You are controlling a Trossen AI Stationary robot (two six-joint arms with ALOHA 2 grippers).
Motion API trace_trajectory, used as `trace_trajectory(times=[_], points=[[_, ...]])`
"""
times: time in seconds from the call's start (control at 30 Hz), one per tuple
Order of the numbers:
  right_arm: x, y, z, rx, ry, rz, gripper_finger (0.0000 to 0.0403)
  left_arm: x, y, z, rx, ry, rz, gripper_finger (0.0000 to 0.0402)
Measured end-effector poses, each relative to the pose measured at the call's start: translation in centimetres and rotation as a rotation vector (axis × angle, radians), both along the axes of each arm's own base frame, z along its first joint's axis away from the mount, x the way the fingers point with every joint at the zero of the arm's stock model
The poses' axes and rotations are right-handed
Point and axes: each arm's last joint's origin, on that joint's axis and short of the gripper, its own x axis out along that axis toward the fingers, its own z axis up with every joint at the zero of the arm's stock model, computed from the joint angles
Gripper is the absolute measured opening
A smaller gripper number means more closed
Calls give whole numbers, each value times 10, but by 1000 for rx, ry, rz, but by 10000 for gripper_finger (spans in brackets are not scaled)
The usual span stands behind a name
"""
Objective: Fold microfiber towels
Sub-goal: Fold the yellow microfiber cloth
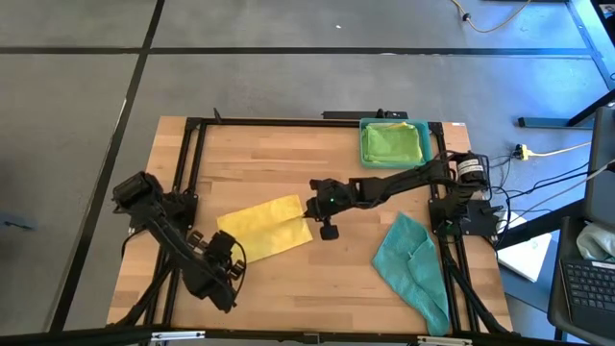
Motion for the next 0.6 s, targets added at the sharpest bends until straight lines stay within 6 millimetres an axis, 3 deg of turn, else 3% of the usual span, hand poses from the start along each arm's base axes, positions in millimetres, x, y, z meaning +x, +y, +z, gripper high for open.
trace_trajectory(times=[0.2, 0.6], points=[[3, -8, -2, -45, -22, -68, 8, 3, 12, -6, 28, 70, -21, 0], [5, -43, -1, -24, -78, -137, 9, 15, 27, -5, 57, 78, 0, 0]])
